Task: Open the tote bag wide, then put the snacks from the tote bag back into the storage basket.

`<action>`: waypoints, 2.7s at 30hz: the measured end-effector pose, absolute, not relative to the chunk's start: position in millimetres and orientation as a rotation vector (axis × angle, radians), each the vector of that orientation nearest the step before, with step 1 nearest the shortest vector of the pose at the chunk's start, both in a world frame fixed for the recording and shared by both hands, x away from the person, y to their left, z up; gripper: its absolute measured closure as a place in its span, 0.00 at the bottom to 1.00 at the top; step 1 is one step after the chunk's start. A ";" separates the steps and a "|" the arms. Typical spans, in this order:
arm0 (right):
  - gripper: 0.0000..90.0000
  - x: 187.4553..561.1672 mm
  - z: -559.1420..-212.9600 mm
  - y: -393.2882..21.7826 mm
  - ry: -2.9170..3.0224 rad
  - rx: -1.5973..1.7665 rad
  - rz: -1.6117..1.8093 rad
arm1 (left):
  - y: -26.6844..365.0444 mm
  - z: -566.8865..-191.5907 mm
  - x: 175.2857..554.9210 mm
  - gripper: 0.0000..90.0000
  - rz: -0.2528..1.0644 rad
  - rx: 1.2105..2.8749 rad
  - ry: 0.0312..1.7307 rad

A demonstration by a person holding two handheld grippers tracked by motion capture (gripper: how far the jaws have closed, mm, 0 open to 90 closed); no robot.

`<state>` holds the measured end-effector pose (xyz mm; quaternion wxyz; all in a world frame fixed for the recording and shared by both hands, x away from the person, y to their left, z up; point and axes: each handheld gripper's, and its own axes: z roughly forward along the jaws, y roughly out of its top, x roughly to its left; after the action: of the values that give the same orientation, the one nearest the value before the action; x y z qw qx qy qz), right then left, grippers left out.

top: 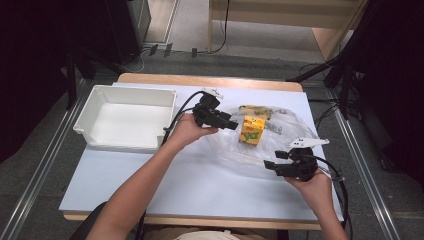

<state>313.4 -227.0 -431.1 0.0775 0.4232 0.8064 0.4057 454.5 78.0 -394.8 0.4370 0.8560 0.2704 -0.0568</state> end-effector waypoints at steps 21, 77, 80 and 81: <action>0.40 311.3 -430.1 -229.4 2.414 1.268 1.248 | 58.6 -414.7 450.5 0.40 -0.147 2.163 0.617; 0.41 309.9 -437.5 -231.4 2.410 1.304 1.229 | 7.3 -433.9 458.4 0.55 -0.033 2.243 0.540; 0.41 310.0 -437.6 -231.3 2.410 1.302 1.229 | 8.6 -432.8 458.8 0.57 -0.029 2.234 0.553; 0.41 310.0 -437.7 -231.4 2.410 1.301 1.228 | 8.8 -432.0 458.4 0.57 -0.024 2.237 0.561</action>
<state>310.0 -231.4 -437.7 0.0698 0.4325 0.8010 0.4081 458.4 8.8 -432.0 0.4057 0.8865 0.2223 -0.0096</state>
